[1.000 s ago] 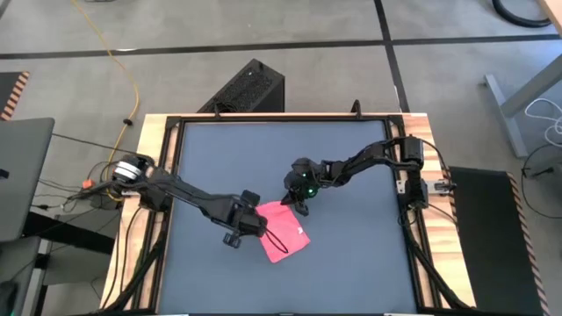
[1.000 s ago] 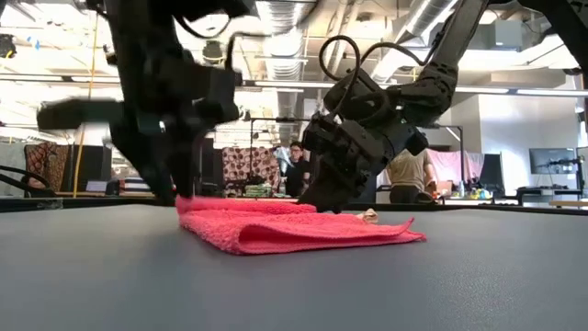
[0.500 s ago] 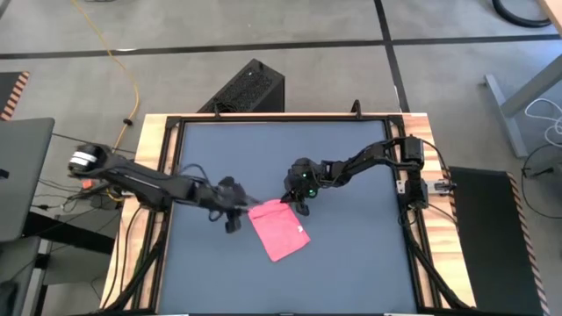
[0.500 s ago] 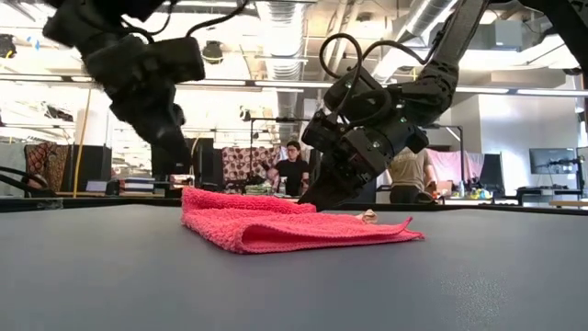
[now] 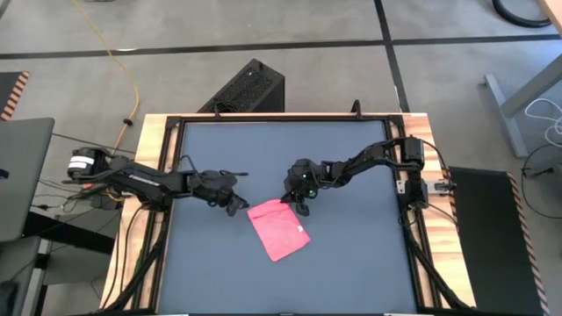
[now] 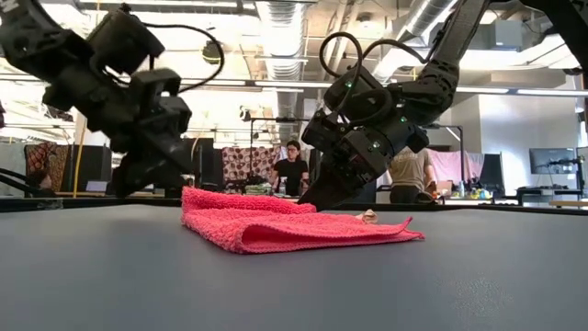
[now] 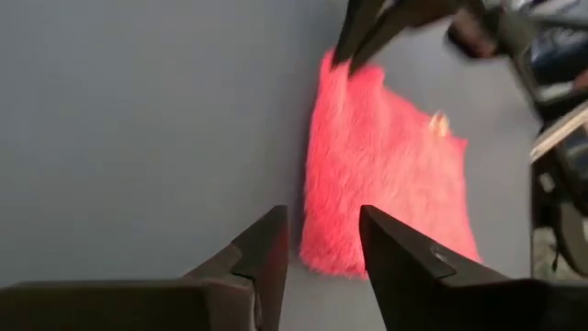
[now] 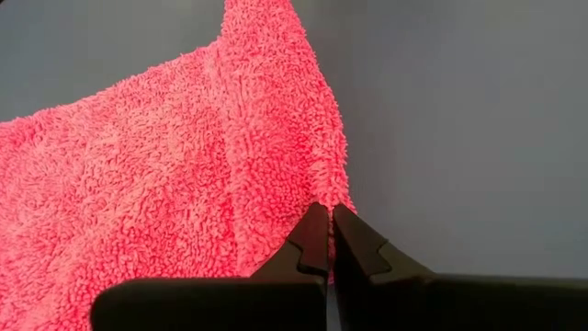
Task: Roll towel
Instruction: Roll the light red towel
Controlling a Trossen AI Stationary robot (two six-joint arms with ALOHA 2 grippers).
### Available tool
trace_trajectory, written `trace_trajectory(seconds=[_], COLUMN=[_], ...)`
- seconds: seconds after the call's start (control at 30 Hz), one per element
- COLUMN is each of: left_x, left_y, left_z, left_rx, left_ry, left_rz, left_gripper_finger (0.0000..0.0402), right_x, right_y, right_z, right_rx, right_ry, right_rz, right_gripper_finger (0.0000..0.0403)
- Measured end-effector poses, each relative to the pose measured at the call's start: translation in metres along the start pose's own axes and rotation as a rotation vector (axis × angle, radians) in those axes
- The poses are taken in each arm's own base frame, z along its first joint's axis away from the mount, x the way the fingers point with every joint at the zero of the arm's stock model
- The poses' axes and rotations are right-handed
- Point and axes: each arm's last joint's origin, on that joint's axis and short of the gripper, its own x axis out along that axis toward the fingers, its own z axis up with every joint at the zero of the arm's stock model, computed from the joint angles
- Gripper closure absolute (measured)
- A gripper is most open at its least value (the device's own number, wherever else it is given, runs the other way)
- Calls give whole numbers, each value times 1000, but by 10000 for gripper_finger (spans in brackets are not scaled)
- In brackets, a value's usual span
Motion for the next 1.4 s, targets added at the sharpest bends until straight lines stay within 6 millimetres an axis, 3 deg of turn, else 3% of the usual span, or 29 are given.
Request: trace_trajectory(seconds=[0.37,0.57,0.83,1.1,1.4], left_x=[34,39,39,41,53], left_y=[7,4,4,1,-35], left_z=[-6,-5,-10,-11,-2], left_rx=[-9,52,112,165,456], left_ry=[121,147,181,170,256], left_rz=[-43,-100,-90,-56,131], left_gripper_finger=[213,210,267,391,400], right_x=[0,0,0,0,0], right_y=[-1,0,-1,-1,-1], right_z=[1,0,0,0,1], right_rx=[6,8,4,-58,-309], right_ry=[-2,1,1,3,22], right_rz=[-11,-12,-14,-28,-100], right_gripper_finger=[382,381,381,382,382])
